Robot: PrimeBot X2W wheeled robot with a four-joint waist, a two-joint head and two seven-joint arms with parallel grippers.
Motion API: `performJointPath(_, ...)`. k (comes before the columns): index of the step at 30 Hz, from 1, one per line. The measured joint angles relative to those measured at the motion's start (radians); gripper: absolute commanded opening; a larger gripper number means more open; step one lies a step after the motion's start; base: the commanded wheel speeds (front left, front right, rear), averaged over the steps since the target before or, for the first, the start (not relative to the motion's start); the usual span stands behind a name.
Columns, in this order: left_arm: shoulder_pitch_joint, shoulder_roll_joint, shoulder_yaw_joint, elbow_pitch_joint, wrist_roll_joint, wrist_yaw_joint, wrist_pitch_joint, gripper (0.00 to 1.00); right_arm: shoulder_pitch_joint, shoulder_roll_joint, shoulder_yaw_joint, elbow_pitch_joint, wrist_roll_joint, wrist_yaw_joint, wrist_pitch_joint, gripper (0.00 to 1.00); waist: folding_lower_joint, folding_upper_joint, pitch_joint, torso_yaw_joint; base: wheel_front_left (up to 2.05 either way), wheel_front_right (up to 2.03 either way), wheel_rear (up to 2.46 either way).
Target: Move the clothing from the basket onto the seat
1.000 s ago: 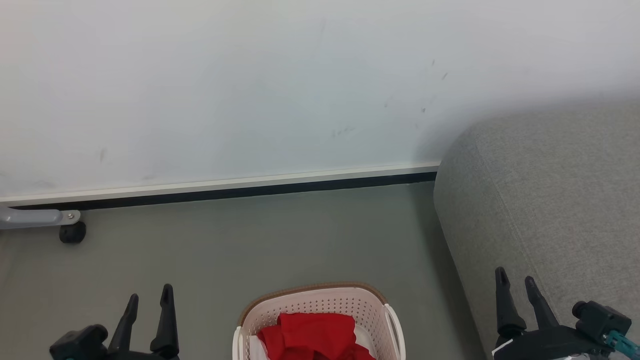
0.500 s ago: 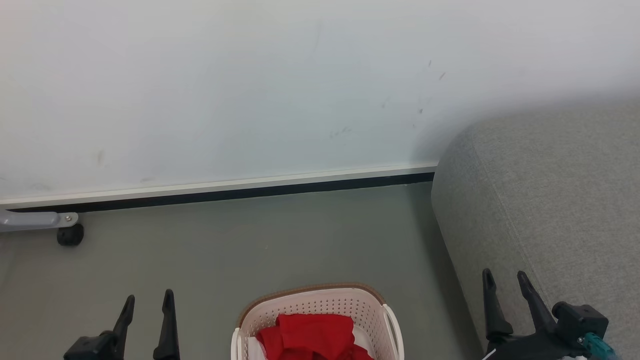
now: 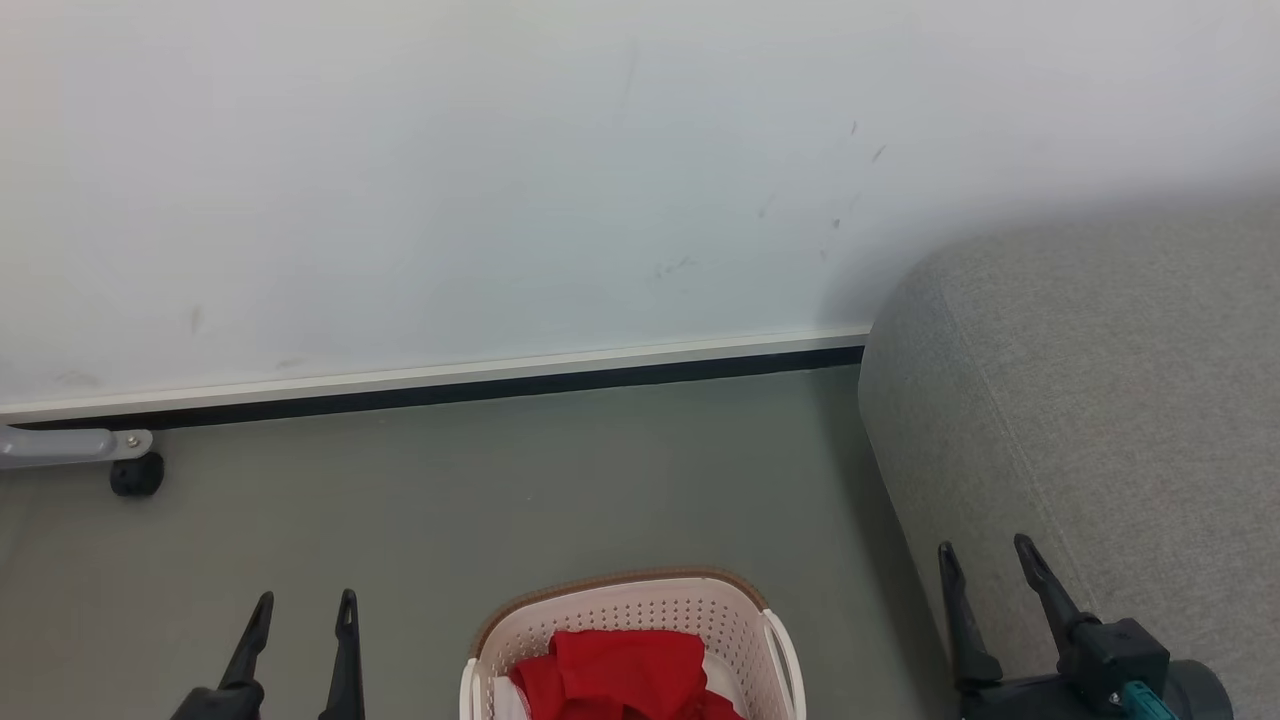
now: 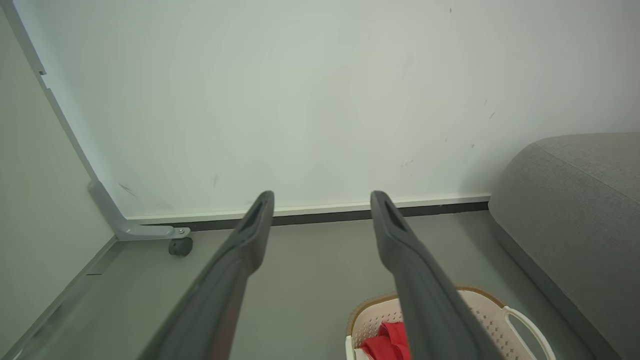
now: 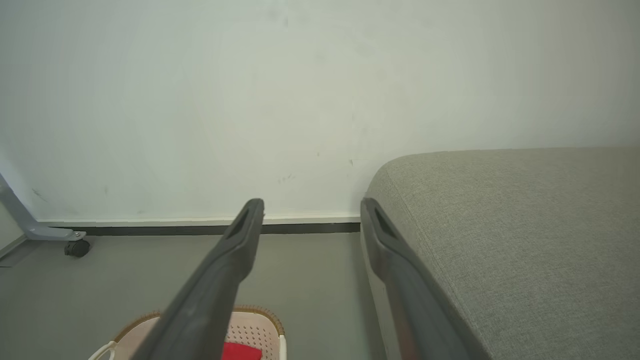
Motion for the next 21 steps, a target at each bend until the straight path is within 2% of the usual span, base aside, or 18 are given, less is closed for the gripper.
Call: performJointPath(21, 0.000, -0.012, 0.021, 0.005, -0.003, -0.019, 0.000, 1.00, 0.000, 0.000, -0.002, 0.001, -0.005, 0.000, 0.000, 1.00, 0.0000, 0.0000, -0.004, 0.000, 0.00, 0.00, 0.00)
